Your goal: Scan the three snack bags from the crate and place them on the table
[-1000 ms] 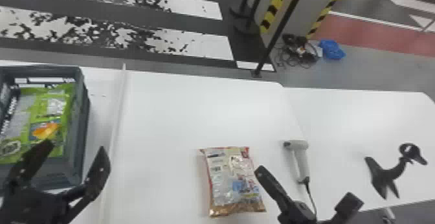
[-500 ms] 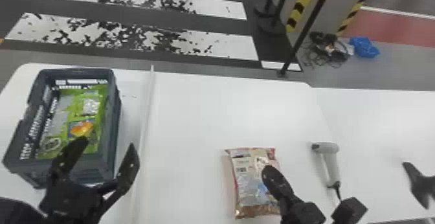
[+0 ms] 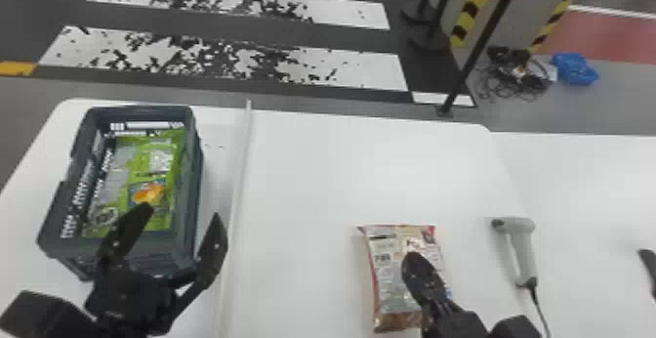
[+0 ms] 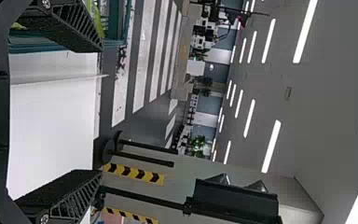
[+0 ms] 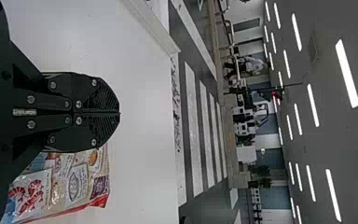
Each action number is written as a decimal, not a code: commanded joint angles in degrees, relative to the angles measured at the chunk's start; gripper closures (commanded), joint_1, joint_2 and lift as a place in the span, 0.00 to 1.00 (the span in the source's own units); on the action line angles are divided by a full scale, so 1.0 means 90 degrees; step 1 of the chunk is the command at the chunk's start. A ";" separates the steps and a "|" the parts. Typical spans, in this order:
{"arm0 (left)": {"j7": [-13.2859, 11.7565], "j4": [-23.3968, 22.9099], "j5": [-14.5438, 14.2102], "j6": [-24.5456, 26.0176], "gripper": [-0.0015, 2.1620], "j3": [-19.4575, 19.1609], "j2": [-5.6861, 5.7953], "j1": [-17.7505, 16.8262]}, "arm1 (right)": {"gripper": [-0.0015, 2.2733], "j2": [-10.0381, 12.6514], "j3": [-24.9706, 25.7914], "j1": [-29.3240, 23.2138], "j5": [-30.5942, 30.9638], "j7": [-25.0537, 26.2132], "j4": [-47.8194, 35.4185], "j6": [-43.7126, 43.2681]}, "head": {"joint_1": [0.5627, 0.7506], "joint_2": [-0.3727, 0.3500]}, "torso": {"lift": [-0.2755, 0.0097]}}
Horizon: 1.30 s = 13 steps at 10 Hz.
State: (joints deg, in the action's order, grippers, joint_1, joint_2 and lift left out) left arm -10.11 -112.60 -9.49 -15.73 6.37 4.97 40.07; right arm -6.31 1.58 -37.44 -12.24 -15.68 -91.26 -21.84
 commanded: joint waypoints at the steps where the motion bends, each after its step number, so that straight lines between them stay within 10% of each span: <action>1: 0.0010 -0.0028 -0.0010 -0.0015 0.03 0.0005 -0.0005 0.0001 | 0.98 -0.0012 -0.0156 0.0176 0.0169 0.0170 0.0453 -0.0371 | 0.70 0.32 | 0.84; 11: 0.0019 -0.0077 -0.0039 -0.0112 0.03 0.0103 0.0015 0.0079 | 0.97 -0.0012 -0.0362 0.0381 0.0149 0.0942 0.1576 -0.1484 | 0.70 0.28 | 0.84; 12: 0.0019 -0.0068 -0.0039 -0.0112 0.03 0.0103 0.0015 0.0089 | 0.89 -0.0022 -0.0342 0.0088 -0.0007 0.0951 0.1244 -0.2187 | 0.70 0.27 | 0.84; 13: 0.0019 -0.0058 -0.0039 -0.0132 0.03 0.0103 0.0015 0.0098 | 0.53 -0.0080 -0.0235 -0.0244 -0.0134 0.0951 0.0746 -0.2714 | 0.70 0.26 | 0.84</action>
State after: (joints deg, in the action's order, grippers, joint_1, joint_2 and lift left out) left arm -9.93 -113.20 -9.85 -16.86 7.30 5.08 40.92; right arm -6.74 -0.96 -38.04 -12.74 -7.10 -82.32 -43.47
